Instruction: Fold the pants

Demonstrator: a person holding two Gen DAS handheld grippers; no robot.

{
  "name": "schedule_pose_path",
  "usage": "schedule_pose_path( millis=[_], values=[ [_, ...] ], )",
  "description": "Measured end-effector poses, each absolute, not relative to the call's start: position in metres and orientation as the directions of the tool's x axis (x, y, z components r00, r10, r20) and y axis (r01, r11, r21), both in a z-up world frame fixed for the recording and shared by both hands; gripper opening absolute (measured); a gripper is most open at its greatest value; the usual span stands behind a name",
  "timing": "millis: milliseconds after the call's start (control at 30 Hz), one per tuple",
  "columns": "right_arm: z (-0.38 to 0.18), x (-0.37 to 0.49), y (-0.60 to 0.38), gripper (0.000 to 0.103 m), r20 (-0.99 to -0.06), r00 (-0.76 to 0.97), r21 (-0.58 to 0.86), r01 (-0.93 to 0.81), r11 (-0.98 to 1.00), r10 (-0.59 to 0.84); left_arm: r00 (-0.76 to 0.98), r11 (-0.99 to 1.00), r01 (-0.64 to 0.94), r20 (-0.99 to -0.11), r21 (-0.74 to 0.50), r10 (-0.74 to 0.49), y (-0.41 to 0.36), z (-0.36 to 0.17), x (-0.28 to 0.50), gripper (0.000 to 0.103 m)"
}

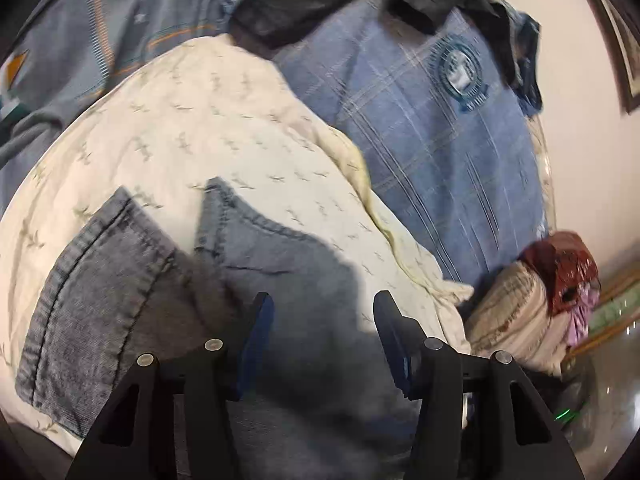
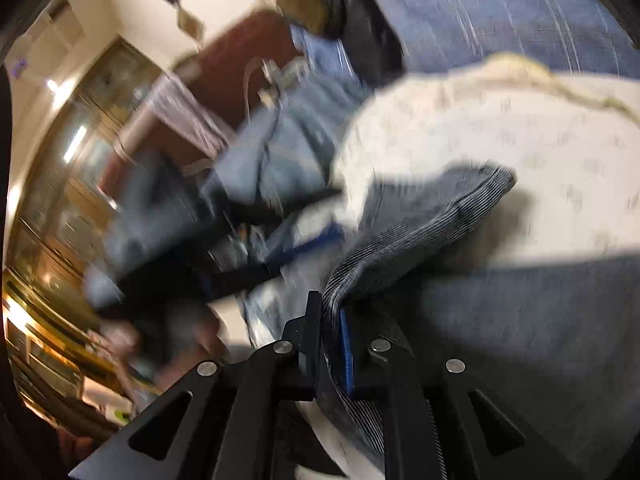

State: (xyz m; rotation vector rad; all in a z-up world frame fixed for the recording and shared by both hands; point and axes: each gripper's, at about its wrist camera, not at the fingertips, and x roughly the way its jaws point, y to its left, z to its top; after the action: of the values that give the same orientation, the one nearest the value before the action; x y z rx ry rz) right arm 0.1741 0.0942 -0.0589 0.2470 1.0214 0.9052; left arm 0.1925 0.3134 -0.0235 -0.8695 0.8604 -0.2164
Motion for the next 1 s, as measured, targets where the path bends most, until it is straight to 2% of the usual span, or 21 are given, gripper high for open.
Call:
schedule_pose_path(
  millis=[67, 133, 167, 233, 400, 467, 500, 533, 600, 700, 733, 833, 900, 967, 1000],
  values=[
    [-0.078, 0.17, 0.097, 0.01, -0.68, 0.207, 0.538, -0.511, 0.67, 0.703, 0.624, 0.707, -0.113, -0.604, -0.698, -0.496, 0.302, -0.012, 0.202, 0.052],
    [-0.091, 0.167, 0.09, 0.028, -0.673, 0.211, 0.571, -0.459, 0.68, 0.708, 0.579, 0.807, -0.065, -0.681, -0.587, -0.449, 0.281, -0.003, 0.214, 0.053],
    [-0.093, 0.166, 0.085, 0.034, -0.65, 0.223, 0.598, -0.44, 0.67, 0.727, 0.551, 0.845, -0.037, -0.717, -0.533, -0.428, 0.268, -0.003, 0.221, 0.053],
    [-0.093, 0.158, 0.066, 0.053, -0.602, 0.266, 0.642, -0.4, 0.654, 0.753, 0.469, 0.893, 0.036, -0.782, -0.449, -0.411, 0.24, -0.012, 0.239, 0.051],
    [-0.101, 0.15, 0.053, 0.054, -0.627, 0.29, 0.609, -0.396, 0.688, 0.723, 0.401, 0.964, 0.067, -0.877, -0.259, -0.263, 0.2, -0.044, 0.263, 0.051],
    [-0.108, 0.15, 0.05, 0.054, -0.61, 0.28, 0.638, -0.383, 0.668, 0.742, 0.424, 0.987, 0.067, -0.891, -0.147, -0.161, 0.189, -0.058, 0.263, 0.041],
    [-0.111, 0.151, 0.049, 0.054, -0.607, 0.279, 0.645, -0.374, 0.666, 0.744, 0.44, 0.994, 0.072, -0.891, -0.088, -0.111, 0.187, -0.064, 0.263, 0.023],
    [-0.113, 0.152, 0.05, 0.054, -0.61, 0.278, 0.644, -0.371, 0.668, 0.742, 0.44, 0.995, 0.068, -0.893, -0.07, -0.093, 0.188, -0.067, 0.263, 0.015],
    [-0.113, 0.152, 0.055, 0.054, -0.609, 0.275, 0.641, -0.382, 0.666, 0.744, 0.47, 0.983, 0.025, -0.866, -0.182, -0.172, 0.205, -0.058, 0.257, 0.01],
    [-0.104, 0.15, 0.058, 0.054, -0.601, 0.279, 0.626, -0.417, 0.659, 0.749, 0.658, 0.904, -0.078, -0.703, -0.421, -0.271, 0.26, -0.019, 0.216, 0.01],
    [-0.101, 0.146, 0.059, 0.054, -0.606, 0.284, 0.613, -0.43, 0.664, 0.743, 0.722, 0.854, -0.121, -0.635, -0.505, -0.273, 0.283, -0.008, 0.195, 0.01],
    [-0.099, 0.145, 0.067, 0.053, -0.618, 0.285, 0.586, -0.454, 0.671, 0.733, 0.82, 0.724, -0.223, -0.527, -0.652, -0.222, 0.325, -0.011, 0.143, 0.01],
    [-0.104, 0.146, 0.073, 0.048, -0.631, 0.258, 0.59, -0.452, 0.669, 0.731, 0.831, 0.643, -0.311, -0.528, -0.7, -0.173, 0.345, -0.03, 0.114, 0.009],
    [-0.109, 0.144, 0.079, 0.036, -0.661, 0.255, 0.563, -0.454, 0.691, 0.706, 0.803, 0.585, -0.411, -0.581, -0.7, -0.131, 0.358, -0.05, 0.095, 0.009],
    [-0.11, 0.143, 0.083, 0.023, -0.682, 0.264, 0.535, -0.456, 0.711, 0.682, 0.788, 0.555, -0.446, -0.602, -0.702, -0.127, 0.362, -0.057, 0.088, 0.009]
  ],
)
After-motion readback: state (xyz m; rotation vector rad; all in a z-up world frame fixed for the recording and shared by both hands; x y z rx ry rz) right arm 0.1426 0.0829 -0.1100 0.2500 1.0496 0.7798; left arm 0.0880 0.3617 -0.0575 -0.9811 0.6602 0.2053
